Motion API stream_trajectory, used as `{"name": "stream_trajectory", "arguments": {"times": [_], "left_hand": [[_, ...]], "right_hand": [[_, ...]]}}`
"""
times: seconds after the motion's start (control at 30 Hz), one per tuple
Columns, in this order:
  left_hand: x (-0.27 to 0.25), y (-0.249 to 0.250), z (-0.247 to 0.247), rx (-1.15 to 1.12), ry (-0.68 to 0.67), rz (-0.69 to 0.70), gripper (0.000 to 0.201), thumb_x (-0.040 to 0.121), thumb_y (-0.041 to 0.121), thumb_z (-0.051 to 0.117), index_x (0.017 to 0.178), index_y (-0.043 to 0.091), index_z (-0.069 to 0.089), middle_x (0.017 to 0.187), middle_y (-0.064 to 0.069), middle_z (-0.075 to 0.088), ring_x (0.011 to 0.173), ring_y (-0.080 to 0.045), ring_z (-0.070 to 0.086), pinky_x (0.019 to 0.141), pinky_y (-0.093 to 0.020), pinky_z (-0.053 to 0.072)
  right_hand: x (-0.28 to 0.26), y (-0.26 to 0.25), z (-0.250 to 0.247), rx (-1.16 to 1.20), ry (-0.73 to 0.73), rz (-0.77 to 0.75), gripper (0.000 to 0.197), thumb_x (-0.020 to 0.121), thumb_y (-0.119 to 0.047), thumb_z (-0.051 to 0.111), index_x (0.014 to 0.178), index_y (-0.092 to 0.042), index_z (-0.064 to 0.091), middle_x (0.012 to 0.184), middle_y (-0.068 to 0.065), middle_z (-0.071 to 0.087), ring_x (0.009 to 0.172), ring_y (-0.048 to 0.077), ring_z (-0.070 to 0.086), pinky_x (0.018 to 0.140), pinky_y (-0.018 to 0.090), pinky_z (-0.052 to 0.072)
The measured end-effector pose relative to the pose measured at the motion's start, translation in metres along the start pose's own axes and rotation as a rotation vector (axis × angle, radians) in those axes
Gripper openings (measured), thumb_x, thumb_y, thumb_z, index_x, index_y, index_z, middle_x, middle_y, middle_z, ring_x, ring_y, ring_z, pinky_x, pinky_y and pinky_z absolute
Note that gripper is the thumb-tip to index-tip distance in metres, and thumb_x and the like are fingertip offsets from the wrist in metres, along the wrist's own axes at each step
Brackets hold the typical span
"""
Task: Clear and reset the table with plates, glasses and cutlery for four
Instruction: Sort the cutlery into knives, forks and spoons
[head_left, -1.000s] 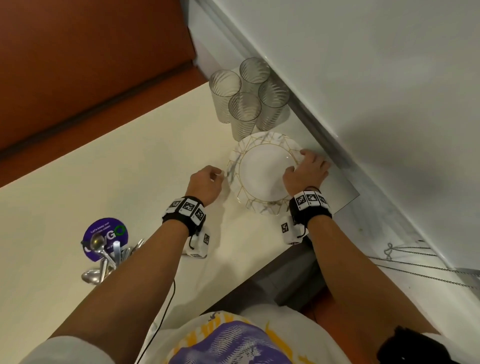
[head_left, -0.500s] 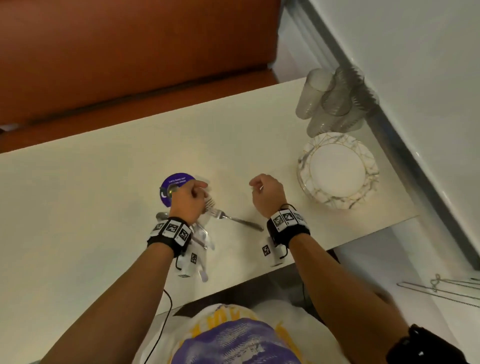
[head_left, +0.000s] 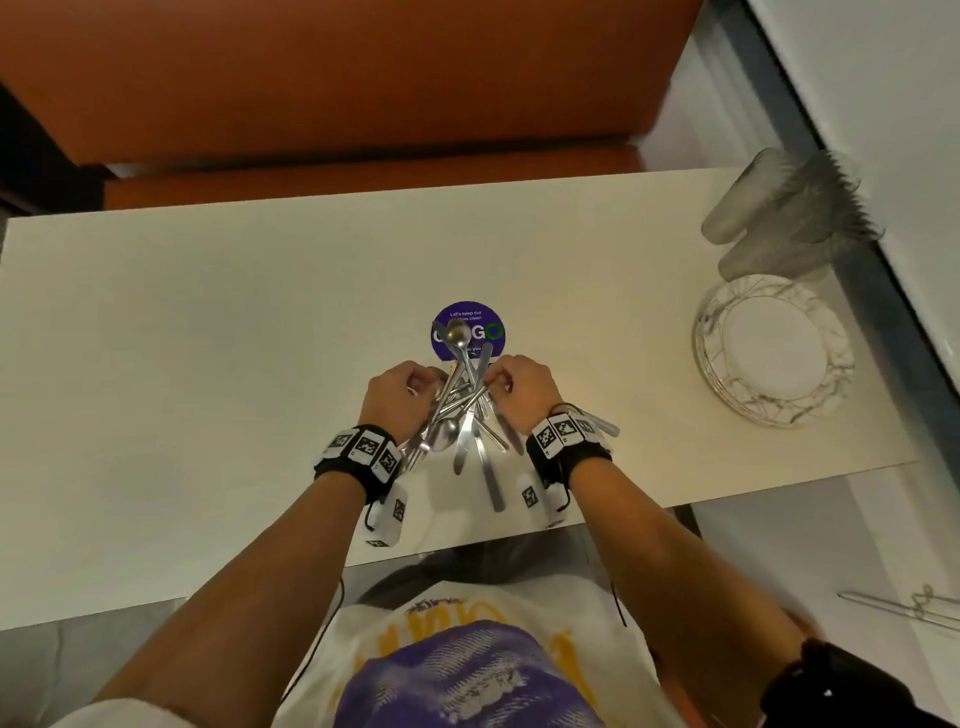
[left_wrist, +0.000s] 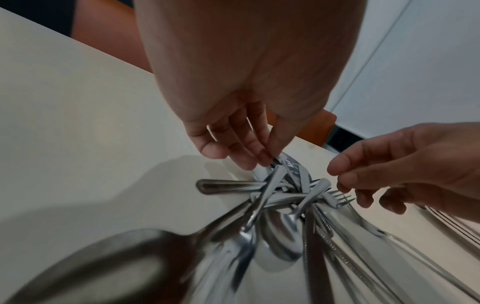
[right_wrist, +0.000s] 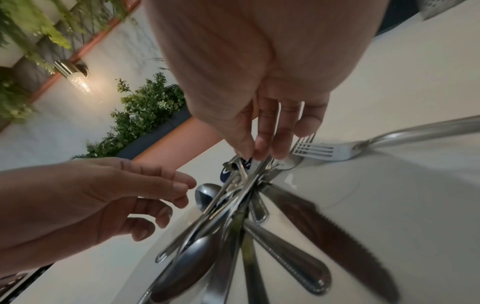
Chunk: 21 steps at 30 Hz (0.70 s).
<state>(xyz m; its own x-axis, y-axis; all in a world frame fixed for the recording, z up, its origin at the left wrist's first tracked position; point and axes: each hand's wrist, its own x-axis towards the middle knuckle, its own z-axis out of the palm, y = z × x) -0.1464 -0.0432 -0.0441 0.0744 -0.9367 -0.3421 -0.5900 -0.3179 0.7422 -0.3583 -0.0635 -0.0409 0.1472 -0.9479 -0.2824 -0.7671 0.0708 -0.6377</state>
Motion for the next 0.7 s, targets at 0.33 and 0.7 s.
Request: {"name": "stream_trajectory", "arguments": {"times": [0.33, 0.7], "left_hand": [[-0.010, -0.017, 0.006, 0.209, -0.104, -0.116, 0.044, 0.069, 0.058, 0.085, 0.093, 0.028, 0.063, 0.087, 0.010, 0.066, 0.079, -0.012, 0.064, 0.070, -0.030, 0.053], [-0.004, -0.022, 0.008, 0.331, -0.085, -0.084, 0.040, 0.074, 0.052, 0.083, 0.095, 0.029, 0.059, 0.094, 0.007, 0.065, 0.085, -0.017, 0.063, 0.069, -0.029, 0.045]], "right_hand": [[0.001, -0.003, 0.017, -0.193, -0.092, 0.137, 0.009, 0.084, -0.025, 0.071, 0.092, -0.027, 0.066, 0.094, -0.005, 0.065, 0.083, 0.014, 0.063, 0.078, 0.033, 0.057], [-0.001, 0.011, 0.014, -0.161, -0.058, 0.301, 0.019, 0.088, -0.026, 0.075, 0.102, -0.019, 0.066, 0.102, 0.002, 0.067, 0.087, 0.018, 0.063, 0.081, 0.031, 0.055]]}}
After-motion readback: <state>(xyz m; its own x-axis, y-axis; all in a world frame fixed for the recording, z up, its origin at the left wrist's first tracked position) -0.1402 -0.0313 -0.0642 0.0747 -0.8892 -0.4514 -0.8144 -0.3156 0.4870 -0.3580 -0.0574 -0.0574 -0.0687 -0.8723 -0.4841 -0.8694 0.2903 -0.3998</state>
